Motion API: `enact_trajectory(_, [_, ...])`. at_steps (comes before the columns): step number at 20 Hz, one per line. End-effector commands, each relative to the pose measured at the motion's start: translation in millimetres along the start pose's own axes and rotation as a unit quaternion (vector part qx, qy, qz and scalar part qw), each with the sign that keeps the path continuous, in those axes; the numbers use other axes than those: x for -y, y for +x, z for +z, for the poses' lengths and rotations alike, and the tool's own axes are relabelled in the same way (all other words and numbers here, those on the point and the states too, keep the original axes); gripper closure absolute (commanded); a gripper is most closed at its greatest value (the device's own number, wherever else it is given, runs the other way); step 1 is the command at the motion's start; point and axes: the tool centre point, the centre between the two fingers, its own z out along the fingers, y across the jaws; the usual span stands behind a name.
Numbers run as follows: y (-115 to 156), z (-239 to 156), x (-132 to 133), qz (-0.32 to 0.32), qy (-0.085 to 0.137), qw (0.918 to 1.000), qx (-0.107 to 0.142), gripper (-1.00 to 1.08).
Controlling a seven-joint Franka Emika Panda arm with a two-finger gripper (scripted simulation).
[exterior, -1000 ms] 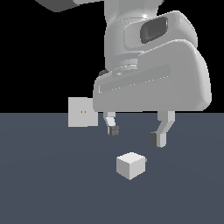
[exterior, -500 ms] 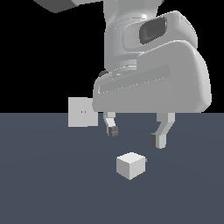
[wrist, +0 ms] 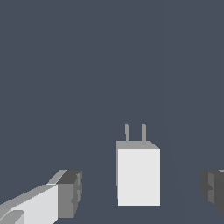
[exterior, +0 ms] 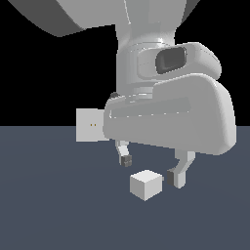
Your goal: Plug the charger into the wall socket.
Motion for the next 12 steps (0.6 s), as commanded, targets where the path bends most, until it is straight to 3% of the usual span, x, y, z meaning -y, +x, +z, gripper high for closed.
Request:
enact_trajectory(1, [0,11,0,0.000,0.000,1.0000,0.000,-0.92])
enact_trajectory(8, [0,24,0,0.000,0.000,1.0000,0.000,-0.92])
enact_trajectory(9, [0,24,0,0.000,0.000,1.0000,0.000,1.08])
enact_trajectory(12, [0,24,0,0.000,0.000,1.0000,0.000,1.08])
